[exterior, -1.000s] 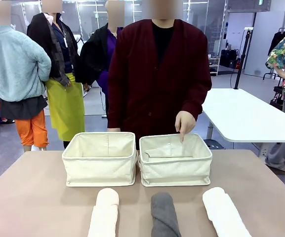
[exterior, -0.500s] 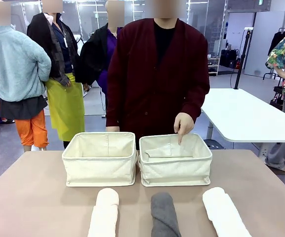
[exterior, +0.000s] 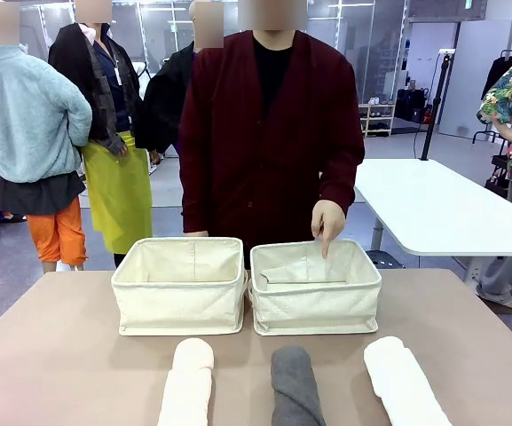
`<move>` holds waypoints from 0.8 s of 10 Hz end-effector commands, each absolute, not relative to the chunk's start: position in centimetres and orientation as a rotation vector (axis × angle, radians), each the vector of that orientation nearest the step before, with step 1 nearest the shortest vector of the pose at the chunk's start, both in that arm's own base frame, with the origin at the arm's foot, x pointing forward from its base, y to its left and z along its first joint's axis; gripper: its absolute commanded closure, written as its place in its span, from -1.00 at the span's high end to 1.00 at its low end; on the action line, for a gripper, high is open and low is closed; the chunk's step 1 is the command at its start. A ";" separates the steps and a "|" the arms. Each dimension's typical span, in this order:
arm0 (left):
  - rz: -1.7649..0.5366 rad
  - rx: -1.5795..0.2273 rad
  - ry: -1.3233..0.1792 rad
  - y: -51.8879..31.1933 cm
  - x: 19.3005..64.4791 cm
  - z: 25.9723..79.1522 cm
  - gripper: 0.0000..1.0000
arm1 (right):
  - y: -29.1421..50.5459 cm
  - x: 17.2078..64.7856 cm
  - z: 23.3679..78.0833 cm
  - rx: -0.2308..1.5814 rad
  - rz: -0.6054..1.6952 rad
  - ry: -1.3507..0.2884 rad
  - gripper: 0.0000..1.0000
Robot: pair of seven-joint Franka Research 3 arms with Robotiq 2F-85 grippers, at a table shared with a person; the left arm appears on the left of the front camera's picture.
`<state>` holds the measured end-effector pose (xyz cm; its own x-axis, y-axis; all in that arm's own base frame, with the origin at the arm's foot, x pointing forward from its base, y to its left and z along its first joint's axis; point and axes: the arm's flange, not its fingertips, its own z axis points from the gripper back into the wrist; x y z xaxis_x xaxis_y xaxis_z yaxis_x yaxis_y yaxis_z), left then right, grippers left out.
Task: Divide the towels into two baskets.
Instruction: Pick up one hotel-folded towel from the bottom of the table and place it in the Fabric basket indicated by the person.
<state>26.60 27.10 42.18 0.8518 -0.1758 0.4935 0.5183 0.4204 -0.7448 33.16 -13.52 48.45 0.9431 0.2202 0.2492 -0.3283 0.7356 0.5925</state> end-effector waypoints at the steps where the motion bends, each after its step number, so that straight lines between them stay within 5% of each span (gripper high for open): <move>1: -0.462 -1.067 -0.392 27.0 26.1 42.3 1.00 | -8.2 32.9 46.0 0.540 0.308 -0.052 1.00; 8: -0.462 -1.067 -0.392 27.0 26.1 42.3 1.00 | 3.8 32.2 36.4 0.495 0.203 -0.019 1.00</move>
<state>26.54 27.10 42.16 0.8523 -0.1749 0.4930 0.5174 0.4205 -0.7453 35.71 1.78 39.96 0.9668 0.2486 0.0596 -0.2468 0.8465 0.4717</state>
